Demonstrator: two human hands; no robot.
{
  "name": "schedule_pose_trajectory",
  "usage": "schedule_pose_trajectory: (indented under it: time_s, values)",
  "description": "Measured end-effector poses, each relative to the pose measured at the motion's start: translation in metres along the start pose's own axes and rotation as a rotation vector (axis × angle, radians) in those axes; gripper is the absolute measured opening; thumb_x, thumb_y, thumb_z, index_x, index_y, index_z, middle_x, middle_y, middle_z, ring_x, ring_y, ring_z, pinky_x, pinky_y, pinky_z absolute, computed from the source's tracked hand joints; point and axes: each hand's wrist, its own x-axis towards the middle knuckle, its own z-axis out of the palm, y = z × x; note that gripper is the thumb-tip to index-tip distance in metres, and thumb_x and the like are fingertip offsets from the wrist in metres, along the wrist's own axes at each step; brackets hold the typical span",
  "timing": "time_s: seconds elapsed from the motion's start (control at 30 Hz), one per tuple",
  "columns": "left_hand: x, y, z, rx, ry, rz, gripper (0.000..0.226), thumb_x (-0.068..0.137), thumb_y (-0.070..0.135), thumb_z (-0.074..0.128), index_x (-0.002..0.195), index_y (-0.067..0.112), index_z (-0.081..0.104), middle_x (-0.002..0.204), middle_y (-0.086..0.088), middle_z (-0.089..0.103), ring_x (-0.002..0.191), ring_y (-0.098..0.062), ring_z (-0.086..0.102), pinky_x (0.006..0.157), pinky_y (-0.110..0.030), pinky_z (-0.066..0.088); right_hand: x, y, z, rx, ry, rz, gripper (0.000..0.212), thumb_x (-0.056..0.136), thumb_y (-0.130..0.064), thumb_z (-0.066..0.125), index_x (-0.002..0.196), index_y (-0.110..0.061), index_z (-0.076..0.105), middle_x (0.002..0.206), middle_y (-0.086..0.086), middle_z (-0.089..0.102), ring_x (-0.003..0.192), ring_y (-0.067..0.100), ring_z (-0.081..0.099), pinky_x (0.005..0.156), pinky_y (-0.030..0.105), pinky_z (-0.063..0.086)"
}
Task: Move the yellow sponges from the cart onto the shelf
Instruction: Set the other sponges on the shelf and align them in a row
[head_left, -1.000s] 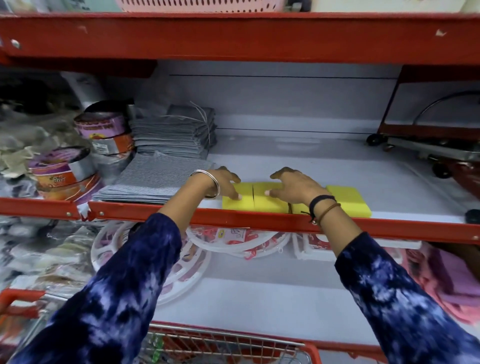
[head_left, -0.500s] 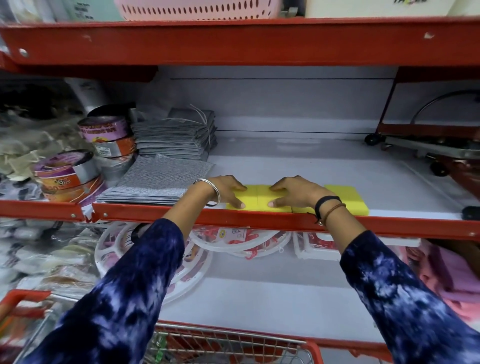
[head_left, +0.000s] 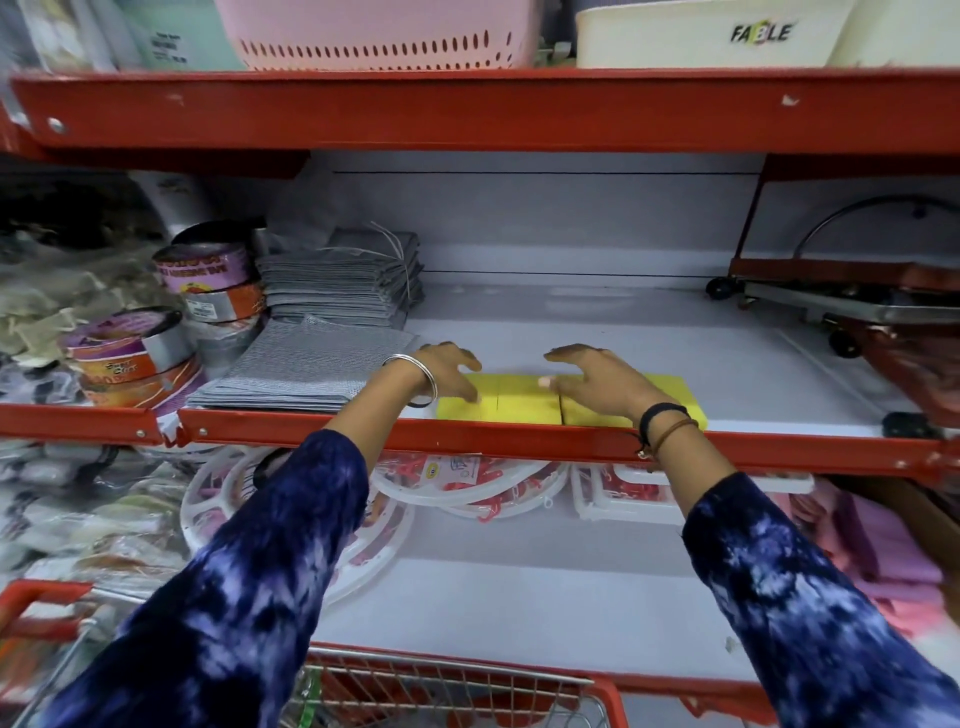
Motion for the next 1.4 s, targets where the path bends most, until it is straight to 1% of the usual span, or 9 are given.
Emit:
schedule_pose_trajectory:
  time_s: [0.1, 0.17, 0.33, 0.47, 0.7, 0.87, 1.07, 1.2, 1.4]
  values:
    - [0.009, 0.017, 0.008, -0.045, 0.183, 0.124, 0.048, 0.088, 0.027, 0.062, 0.134, 0.019, 0.051, 0.146, -0.008, 0.042, 0.137, -0.029, 0.034, 0.115, -0.036, 0.028, -0.010, 0.029, -0.015, -0.026, 0.087, 0.028, 0.049, 0.094, -0.041, 0.050, 0.137, -0.019, 0.048, 0.150, 0.003, 0.043, 0.138, 0.023, 0.039, 0.116, 0.039, 0.030]
    - [0.016, 0.037, 0.015, -0.062, 0.207, 0.223, 0.043, 0.090, 0.028, 0.060, 0.131, 0.017, 0.054, 0.144, -0.008, 0.047, 0.137, -0.027, 0.036, 0.116, -0.037, 0.028, -0.016, 0.047, -0.022, -0.061, 0.098, 0.080, 0.043, 0.097, -0.034, 0.047, 0.137, -0.019, 0.048, 0.150, 0.002, 0.043, 0.138, 0.025, 0.039, 0.116, 0.040, 0.030]
    - [0.043, 0.082, 0.034, 0.041, 0.089, 0.285, 0.045, 0.092, 0.033, 0.055, 0.135, 0.018, 0.051, 0.147, -0.006, 0.046, 0.140, -0.025, 0.034, 0.117, -0.040, 0.029, -0.026, 0.082, -0.028, -0.136, 0.000, 0.209, 0.044, 0.097, -0.020, 0.040, 0.141, -0.023, 0.043, 0.154, 0.000, 0.036, 0.140, 0.027, 0.035, 0.117, 0.043, 0.027]
    - [0.055, 0.096, 0.041, 0.139, -0.011, 0.307, 0.037, 0.098, 0.022, 0.043, 0.133, 0.020, 0.054, 0.149, 0.001, 0.044, 0.146, -0.024, 0.021, 0.119, -0.043, 0.025, -0.027, 0.093, -0.025, -0.106, -0.063, 0.226, 0.048, 0.094, -0.012, 0.040, 0.142, -0.018, 0.042, 0.154, 0.006, 0.036, 0.140, 0.029, 0.035, 0.118, 0.037, 0.028]
    - [0.056, 0.077, 0.042, 0.097, -0.046, 0.314, 0.042, 0.095, 0.012, 0.038, 0.127, 0.031, 0.058, 0.149, 0.016, 0.041, 0.149, -0.021, 0.007, 0.117, -0.062, 0.012, -0.026, 0.088, -0.021, -0.072, -0.073, 0.177, 0.049, 0.092, -0.011, 0.044, 0.141, -0.018, 0.045, 0.152, 0.004, 0.040, 0.140, 0.028, 0.035, 0.118, 0.035, 0.028]
    - [0.052, 0.064, 0.050, -0.068, -0.052, 0.370, 0.041, 0.094, 0.009, 0.049, 0.133, 0.018, 0.054, 0.151, 0.002, 0.040, 0.148, -0.026, 0.010, 0.123, -0.046, 0.009, -0.028, 0.085, -0.020, -0.068, -0.061, 0.151, 0.049, 0.092, -0.010, 0.045, 0.140, -0.018, 0.046, 0.153, 0.002, 0.039, 0.140, 0.027, 0.034, 0.117, 0.032, 0.025]
    - [0.044, 0.064, 0.052, -0.090, -0.007, 0.367, 0.041, 0.094, 0.020, 0.055, 0.135, 0.019, 0.052, 0.152, 0.003, 0.039, 0.148, -0.025, 0.015, 0.122, -0.045, 0.014, -0.034, 0.086, -0.019, -0.042, -0.047, 0.148, 0.046, 0.093, -0.014, 0.048, 0.139, -0.020, 0.048, 0.151, 0.001, 0.042, 0.140, 0.027, 0.035, 0.117, 0.033, 0.024]
    - [0.043, 0.067, 0.054, -0.056, 0.015, 0.343, 0.041, 0.094, 0.023, 0.056, 0.135, 0.021, 0.052, 0.150, 0.004, 0.042, 0.143, -0.024, 0.029, 0.120, -0.043, 0.021, -0.040, 0.085, -0.023, -0.031, -0.056, 0.133, 0.044, 0.094, -0.014, 0.049, 0.138, -0.020, 0.049, 0.150, 0.001, 0.043, 0.138, 0.025, 0.037, 0.116, 0.032, 0.026]
    - [0.043, 0.069, 0.061, -0.065, 0.062, 0.256, 0.039, 0.088, 0.032, 0.061, 0.126, 0.029, 0.059, 0.142, 0.005, 0.052, 0.132, -0.025, 0.045, 0.111, -0.054, 0.033, -0.043, 0.081, -0.023, -0.022, -0.057, 0.123, 0.042, 0.095, -0.016, 0.051, 0.136, -0.018, 0.050, 0.148, 0.003, 0.045, 0.137, 0.025, 0.038, 0.115, 0.035, 0.028]
